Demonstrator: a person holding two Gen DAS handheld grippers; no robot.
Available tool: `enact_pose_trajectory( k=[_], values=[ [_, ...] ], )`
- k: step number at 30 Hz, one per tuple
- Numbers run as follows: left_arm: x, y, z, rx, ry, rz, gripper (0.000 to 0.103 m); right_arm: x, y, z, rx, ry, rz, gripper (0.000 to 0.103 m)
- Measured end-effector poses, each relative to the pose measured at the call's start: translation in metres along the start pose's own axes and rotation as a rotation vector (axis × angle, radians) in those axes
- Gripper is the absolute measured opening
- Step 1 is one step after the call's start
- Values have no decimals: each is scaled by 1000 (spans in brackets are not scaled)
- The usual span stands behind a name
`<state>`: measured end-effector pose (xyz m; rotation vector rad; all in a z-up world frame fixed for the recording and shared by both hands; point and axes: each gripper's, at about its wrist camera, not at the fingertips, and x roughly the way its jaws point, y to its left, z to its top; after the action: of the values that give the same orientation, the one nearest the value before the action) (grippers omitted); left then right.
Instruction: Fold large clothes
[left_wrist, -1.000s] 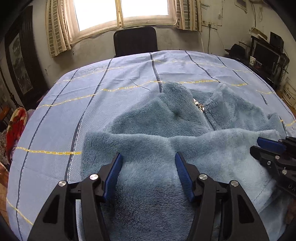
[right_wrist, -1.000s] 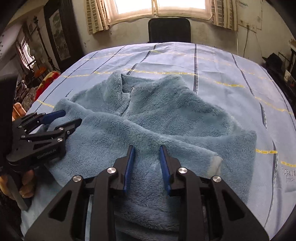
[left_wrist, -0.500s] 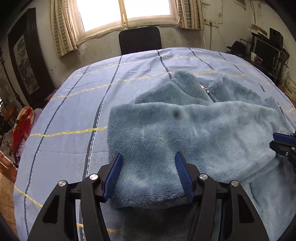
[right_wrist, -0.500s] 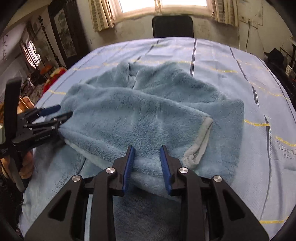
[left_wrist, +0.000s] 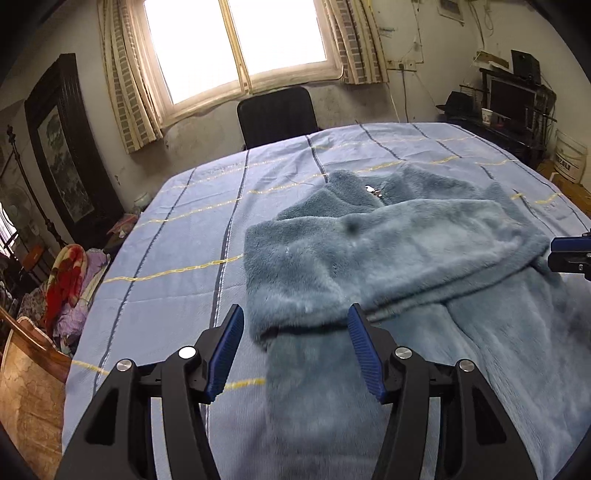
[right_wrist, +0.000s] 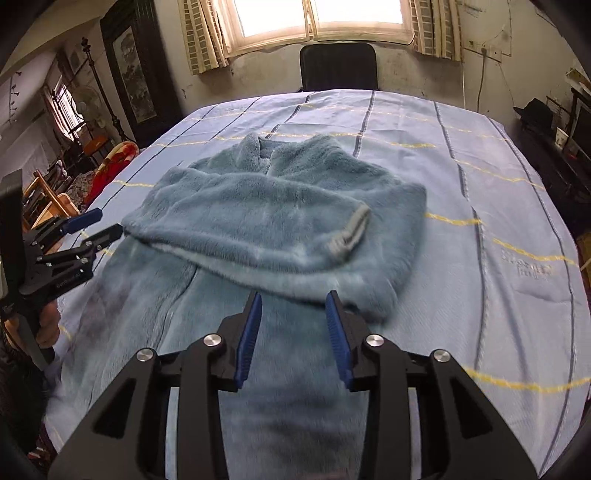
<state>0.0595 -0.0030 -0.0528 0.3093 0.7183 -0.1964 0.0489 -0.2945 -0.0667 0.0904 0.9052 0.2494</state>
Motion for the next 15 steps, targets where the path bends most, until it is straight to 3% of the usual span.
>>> enact_pose_trajectory(
  k=[5,15],
  values=[
    [-28,-6,-24,39,-7,3,59,-19,-1,-32,-18,34,-8,37],
    [-47,-18,-56,77,10,18,59,-38,-4,-71,-54,57,-17,40]
  ],
)
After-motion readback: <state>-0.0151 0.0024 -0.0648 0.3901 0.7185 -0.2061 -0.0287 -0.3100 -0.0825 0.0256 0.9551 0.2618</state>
